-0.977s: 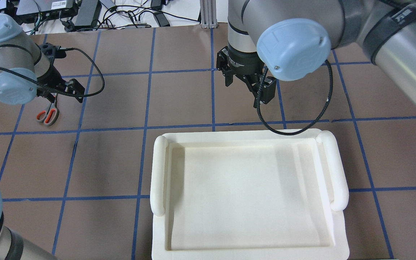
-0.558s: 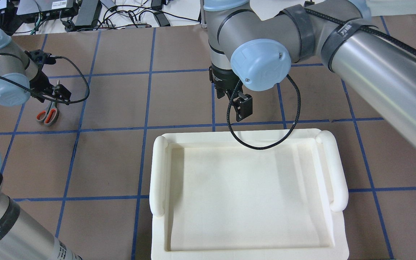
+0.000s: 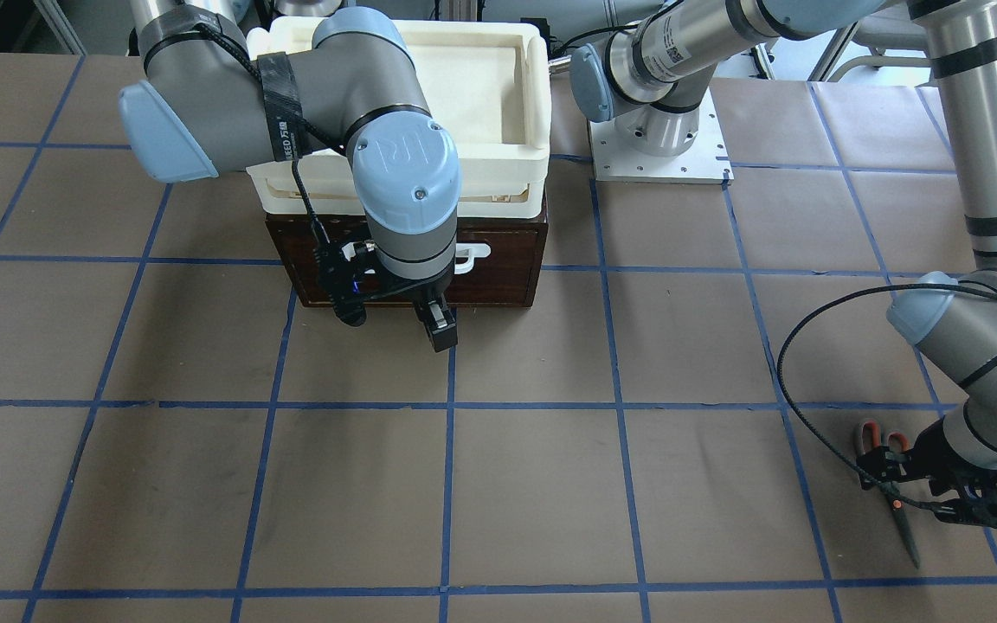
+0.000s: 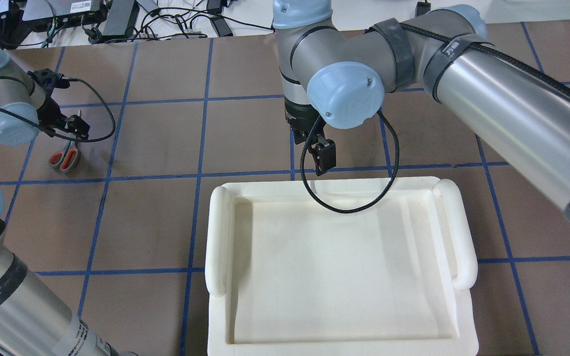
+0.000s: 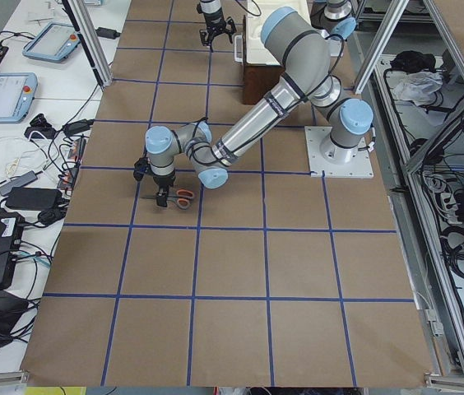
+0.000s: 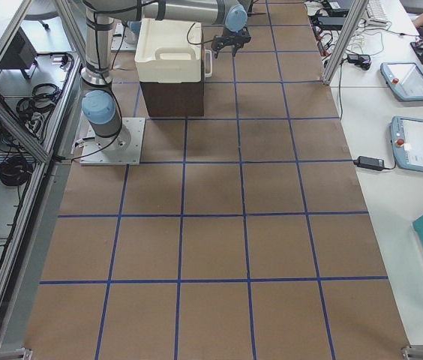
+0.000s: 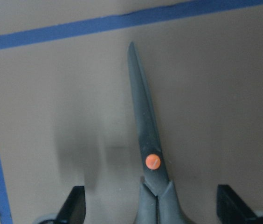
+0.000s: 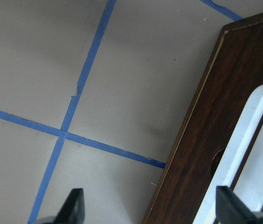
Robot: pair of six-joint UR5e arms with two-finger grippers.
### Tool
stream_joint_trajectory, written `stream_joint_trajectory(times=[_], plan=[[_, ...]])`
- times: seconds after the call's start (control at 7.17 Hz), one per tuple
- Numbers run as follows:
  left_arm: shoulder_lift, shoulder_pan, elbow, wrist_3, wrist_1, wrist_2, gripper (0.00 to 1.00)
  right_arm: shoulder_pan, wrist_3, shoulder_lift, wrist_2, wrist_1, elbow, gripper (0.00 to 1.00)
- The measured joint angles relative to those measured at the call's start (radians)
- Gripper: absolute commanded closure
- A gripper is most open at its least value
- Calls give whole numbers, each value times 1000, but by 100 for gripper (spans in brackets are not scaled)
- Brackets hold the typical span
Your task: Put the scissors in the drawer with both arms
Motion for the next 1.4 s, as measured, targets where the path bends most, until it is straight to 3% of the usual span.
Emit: stream_joint_trajectory(times=[0.14,0.28,1.4], plan=[[-3,2,1,0,0,-9,17,0,22,8,9,10,0,0],[-3,4,1,-2,-1,-13,20,0,31,12,13,30,0,0],[6,4,-12,-41,-8,-16,32,0,47,36,12,116,6,0]])
